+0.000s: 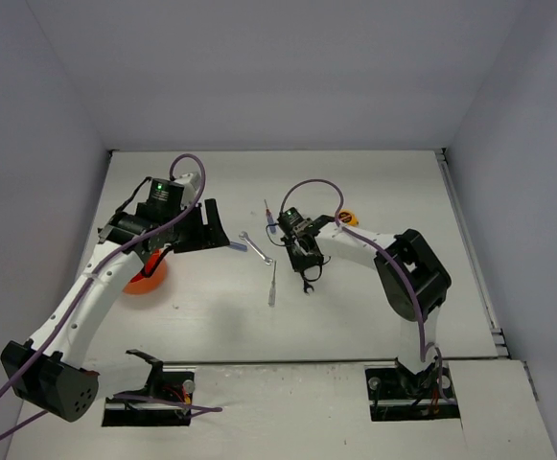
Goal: Sort the tools into containers
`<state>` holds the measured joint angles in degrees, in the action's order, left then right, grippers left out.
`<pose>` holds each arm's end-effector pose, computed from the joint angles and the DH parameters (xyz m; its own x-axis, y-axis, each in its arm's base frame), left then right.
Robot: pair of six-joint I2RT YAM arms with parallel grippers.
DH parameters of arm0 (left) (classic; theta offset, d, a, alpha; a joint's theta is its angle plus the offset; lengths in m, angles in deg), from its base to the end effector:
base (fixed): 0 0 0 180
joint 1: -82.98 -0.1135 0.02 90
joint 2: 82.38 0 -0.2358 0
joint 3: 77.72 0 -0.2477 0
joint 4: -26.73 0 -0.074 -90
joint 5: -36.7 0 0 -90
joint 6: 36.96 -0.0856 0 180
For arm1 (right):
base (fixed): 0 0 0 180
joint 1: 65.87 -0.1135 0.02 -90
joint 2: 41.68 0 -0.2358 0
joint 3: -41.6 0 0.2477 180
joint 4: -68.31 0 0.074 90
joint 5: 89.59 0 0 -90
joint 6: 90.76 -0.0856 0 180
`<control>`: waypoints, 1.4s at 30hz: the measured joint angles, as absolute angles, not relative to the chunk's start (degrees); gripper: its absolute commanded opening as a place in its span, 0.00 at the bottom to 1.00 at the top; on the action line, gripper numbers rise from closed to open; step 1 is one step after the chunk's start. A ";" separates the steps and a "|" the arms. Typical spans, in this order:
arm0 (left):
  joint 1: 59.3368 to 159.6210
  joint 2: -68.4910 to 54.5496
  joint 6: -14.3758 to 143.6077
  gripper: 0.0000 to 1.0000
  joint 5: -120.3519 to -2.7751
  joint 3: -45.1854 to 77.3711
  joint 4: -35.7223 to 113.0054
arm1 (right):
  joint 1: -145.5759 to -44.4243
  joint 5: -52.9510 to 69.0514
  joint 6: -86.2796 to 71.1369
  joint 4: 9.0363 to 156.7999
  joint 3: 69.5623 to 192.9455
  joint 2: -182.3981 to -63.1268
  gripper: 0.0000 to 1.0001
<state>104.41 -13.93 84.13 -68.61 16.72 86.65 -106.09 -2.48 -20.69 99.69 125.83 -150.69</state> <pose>0.2570 -0.1252 0.2993 -0.8168 -0.2145 -0.5356 0.1295 0.8365 -0.5325 0.3162 0.2618 0.1001 -0.8088 -0.2381 -0.5378 -0.3699 0.9168 0.1505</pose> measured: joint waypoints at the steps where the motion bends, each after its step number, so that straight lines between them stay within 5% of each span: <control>1: 104.41 -13.82 84.62 0.64 -69.15 16.75 86.24 | -106.49 -2.69 -20.03 99.80 125.84 -150.60 0.00; 22: 107.82 -9.52 94.48 0.63 -76.69 16.80 73.81 | -115.97 -2.46 -13.43 94.13 121.70 -126.29 0.00; 34: 113.26 -4.99 97.75 0.62 -77.08 16.67 68.80 | -116.59 2.69 -13.23 89.86 120.54 -121.89 0.00; 42: 114.80 -2.82 99.24 0.26 -74.99 16.18 66.86 | -116.59 5.12 -13.25 88.30 119.40 -120.43 0.00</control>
<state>114.80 -2.82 99.24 -74.99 16.18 66.86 -116.59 5.12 -13.25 88.30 119.40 -120.43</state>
